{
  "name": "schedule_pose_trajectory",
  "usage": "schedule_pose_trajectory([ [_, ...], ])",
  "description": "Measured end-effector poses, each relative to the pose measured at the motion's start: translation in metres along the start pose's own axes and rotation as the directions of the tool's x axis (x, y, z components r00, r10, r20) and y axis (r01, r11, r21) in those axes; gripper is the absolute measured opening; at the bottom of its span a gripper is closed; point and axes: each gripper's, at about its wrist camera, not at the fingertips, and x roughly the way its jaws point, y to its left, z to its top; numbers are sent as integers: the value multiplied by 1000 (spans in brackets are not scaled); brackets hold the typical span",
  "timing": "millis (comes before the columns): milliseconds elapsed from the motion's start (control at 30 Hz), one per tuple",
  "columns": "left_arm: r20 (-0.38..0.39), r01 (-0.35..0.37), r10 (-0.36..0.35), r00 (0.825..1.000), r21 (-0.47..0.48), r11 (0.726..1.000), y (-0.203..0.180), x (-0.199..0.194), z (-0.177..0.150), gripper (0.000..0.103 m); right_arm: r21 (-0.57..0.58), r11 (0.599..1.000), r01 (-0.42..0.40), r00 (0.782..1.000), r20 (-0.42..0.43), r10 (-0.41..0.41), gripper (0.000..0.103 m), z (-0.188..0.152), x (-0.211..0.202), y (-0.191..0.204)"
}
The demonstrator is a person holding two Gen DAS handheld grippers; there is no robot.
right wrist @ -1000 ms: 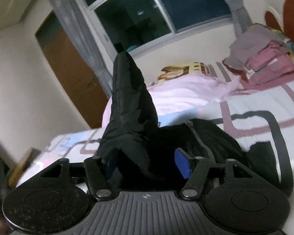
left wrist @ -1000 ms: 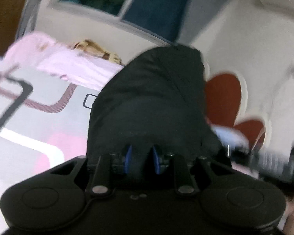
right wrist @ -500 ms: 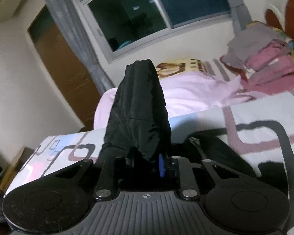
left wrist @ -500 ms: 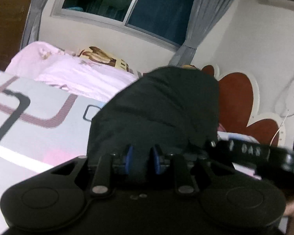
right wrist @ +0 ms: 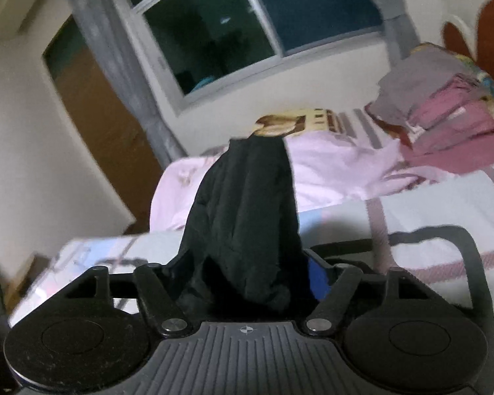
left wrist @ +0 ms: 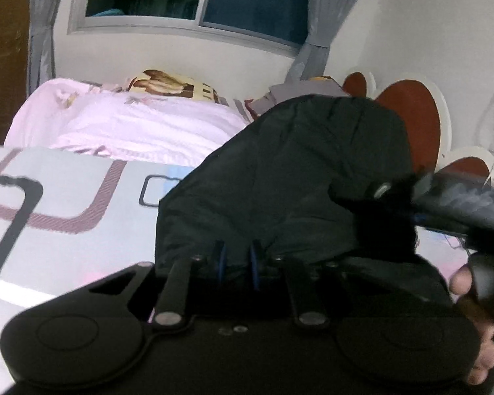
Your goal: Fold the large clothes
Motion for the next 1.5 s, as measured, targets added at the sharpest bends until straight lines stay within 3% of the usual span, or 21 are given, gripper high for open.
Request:
schedule_pose_trajectory([
  [67, 13, 35, -35, 999, -71, 997, 6, -1, 7, 9, 36, 999, -30, 999, 15, 30, 25, -6, -6, -9],
  [133, -3, 91, -92, 996, -85, 992, 1, 6, 6, 9, 46, 999, -2, 999, 40, 0, 21, -15, -20, -14],
  [200, -33, 130, -130, 991, -16, 991, -25, 13, 1, 9, 37, 997, 61, 996, 56, -63, 20, -30, -34, -19],
  [333, -97, 198, -190, 977, 74, 977, -76, 27, -18, 10, 210, 967, 144, 986, 52, -158, 19, -76, -56, -68],
  [433, -64, 156, -147, 987, 163, 974, -105, 43, -47, 13, 290, 950, 114, 985, 94, -147, 21, -108, -57, -97],
  [500, -39, 132, -128, 991, 150, 980, -102, 55, -54, 13, 334, 939, 80, 987, 102, -121, 25, -113, -43, -111],
  [733, -85, 106, -93, 992, 159, 982, -109, 50, -45, 15, 268, 958, 106, 989, 73, -130, 28, -108, -32, -110],
  [833, 36, 57, -61, 997, 111, 992, -84, 18, -30, 20, 248, 963, 106, 990, 65, -126, 28, -104, -33, -108],
  [900, 63, -29, 23, 998, 91, 995, -62, 15, -25, 18, 222, 968, 117, 989, 57, -133, 29, -102, -30, -107],
  [1000, -5, -27, 27, 1000, 85, 996, -51, 31, -28, 18, 212, 966, 150, 986, 45, -162, 33, -97, -33, -103],
  [1100, -7, -42, 43, 999, 113, 993, -56, 30, -30, 18, 194, 949, 250, 952, 129, -277, 39, -84, -65, -89],
  [1167, -6, -49, 50, 999, 118, 992, -57, 30, -32, 18, 154, 949, 274, 926, 224, -303, 39, -68, -85, -73],
  [1200, -8, -44, 45, 999, 110, 993, -53, 30, -31, 18, 133, 954, 268, 925, 241, -294, 39, -56, -86, -65],
  [1267, -14, -41, 43, 999, 106, 993, -56, 32, -30, 18, 77, 971, 225, 946, 222, -237, 39, -33, -72, -50],
  [1333, -32, -40, 44, 999, 122, 992, -59, 34, -26, 18, 33, 980, 197, 975, 101, -200, 39, -17, -36, -42],
  [1367, -50, -34, 41, 998, 131, 991, -60, 33, -21, 17, 9, 976, 216, 976, 11, -216, 39, -13, -17, -39],
  [1500, -97, -14, 27, 995, 126, 992, -62, 39, -7, 18, -30, 954, 298, 952, -69, -299, 39, -27, 21, -45],
])
